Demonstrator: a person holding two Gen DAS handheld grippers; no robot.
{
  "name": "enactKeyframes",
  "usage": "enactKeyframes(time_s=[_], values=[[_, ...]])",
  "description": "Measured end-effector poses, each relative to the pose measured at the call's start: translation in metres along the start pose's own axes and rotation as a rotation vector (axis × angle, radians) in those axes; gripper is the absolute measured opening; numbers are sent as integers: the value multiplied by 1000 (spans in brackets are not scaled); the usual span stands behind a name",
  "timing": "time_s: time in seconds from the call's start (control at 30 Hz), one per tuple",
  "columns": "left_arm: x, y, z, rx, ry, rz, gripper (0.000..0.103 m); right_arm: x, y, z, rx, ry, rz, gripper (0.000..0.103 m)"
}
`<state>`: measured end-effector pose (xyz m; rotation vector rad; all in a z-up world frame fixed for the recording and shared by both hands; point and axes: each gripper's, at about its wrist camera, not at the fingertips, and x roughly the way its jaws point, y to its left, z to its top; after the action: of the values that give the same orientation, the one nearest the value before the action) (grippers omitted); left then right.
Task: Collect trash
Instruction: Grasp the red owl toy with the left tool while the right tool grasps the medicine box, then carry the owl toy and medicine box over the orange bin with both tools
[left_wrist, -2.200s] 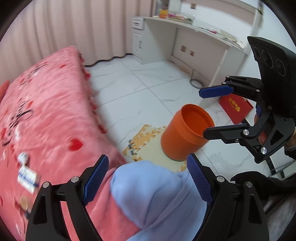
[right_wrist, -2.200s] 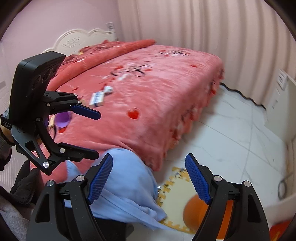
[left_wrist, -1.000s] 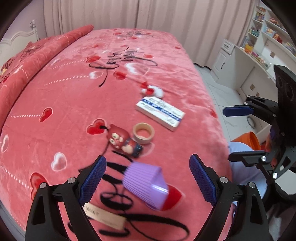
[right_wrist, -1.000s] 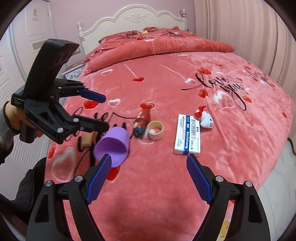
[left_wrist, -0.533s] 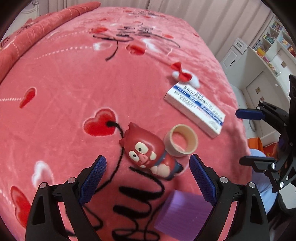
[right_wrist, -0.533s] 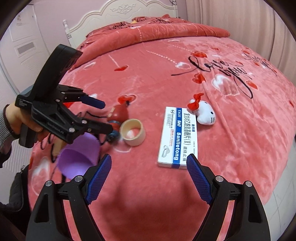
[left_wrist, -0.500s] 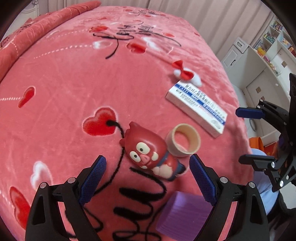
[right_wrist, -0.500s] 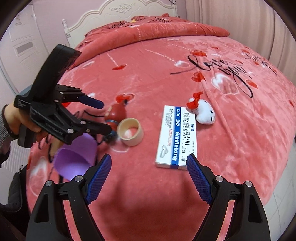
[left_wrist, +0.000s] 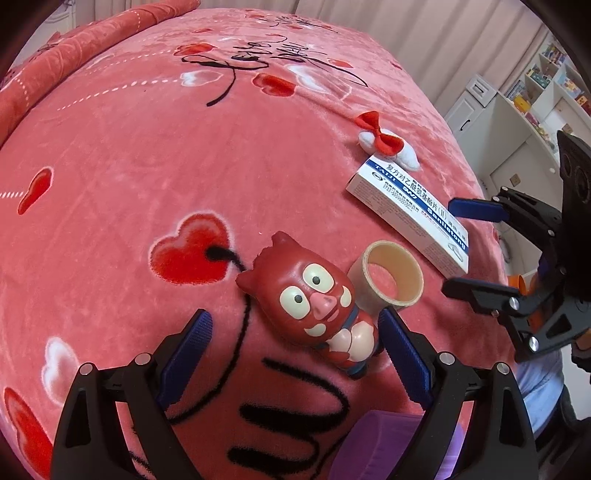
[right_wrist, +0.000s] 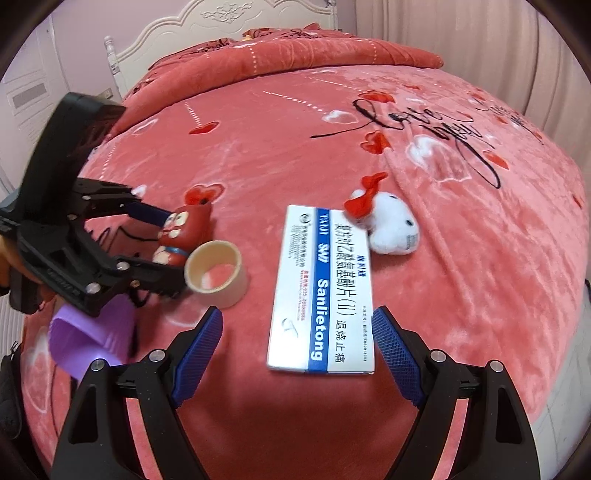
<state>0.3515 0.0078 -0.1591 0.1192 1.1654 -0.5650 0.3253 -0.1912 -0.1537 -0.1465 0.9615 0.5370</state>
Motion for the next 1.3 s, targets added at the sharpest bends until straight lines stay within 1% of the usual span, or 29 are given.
enactKeyframes(time_s=[0.13, 0.2, 0.27, 0.3, 0.33, 0.37, 0.4, 0.43, 0.5, 0.67, 0.83, 0.97, 1.03, 1.13, 1.3], values=[[3, 3, 7, -36, -23, -27, 90, 6, -8, -2, 8, 9, -29, 82], [5, 2, 9, -21, -23, -23, 90, 11, -14, -6, 32, 29, -4, 76], [7, 1, 10, -12, -20, -17, 86, 14, -19, -10, 54, 34, 7, 69], [6, 0, 10, -7, -24, -15, 80, 13, -22, -10, 63, 22, 11, 68], [4, 2, 10, -2, -26, -11, 70, 12, -23, -10, 72, 17, 15, 63], [4, 2, 11, 0, -24, -2, 65, 11, -25, -9, 80, 11, 23, 60], [4, 4, 11, 0, -21, 5, 60, 11, -26, -8, 84, 8, 30, 60], [4, 6, 10, -4, -21, -1, 58, 11, -26, -7, 86, 8, 34, 60], [2, 9, 8, -18, -24, -12, 57, 12, -26, -7, 82, 5, 35, 60], [-2, 8, 4, -19, -40, 7, 52, 8, -21, -10, 57, -7, 30, 59], [-13, 6, -5, -19, -38, 18, 50, -7, -14, -19, 38, -14, 27, 59], [-32, 1, -13, -15, -47, 41, 50, -26, -11, -25, 31, -24, 19, 59], [-46, -4, -13, -2, -60, 63, 50, -40, -10, -26, 21, -32, 16, 59], [-64, -19, -14, 29, -73, 75, 50, -63, -3, -29, -9, -46, 9, 59], [-85, -57, -24, 126, -69, 87, 50, -102, 13, -41, -66, -61, 10, 59]])
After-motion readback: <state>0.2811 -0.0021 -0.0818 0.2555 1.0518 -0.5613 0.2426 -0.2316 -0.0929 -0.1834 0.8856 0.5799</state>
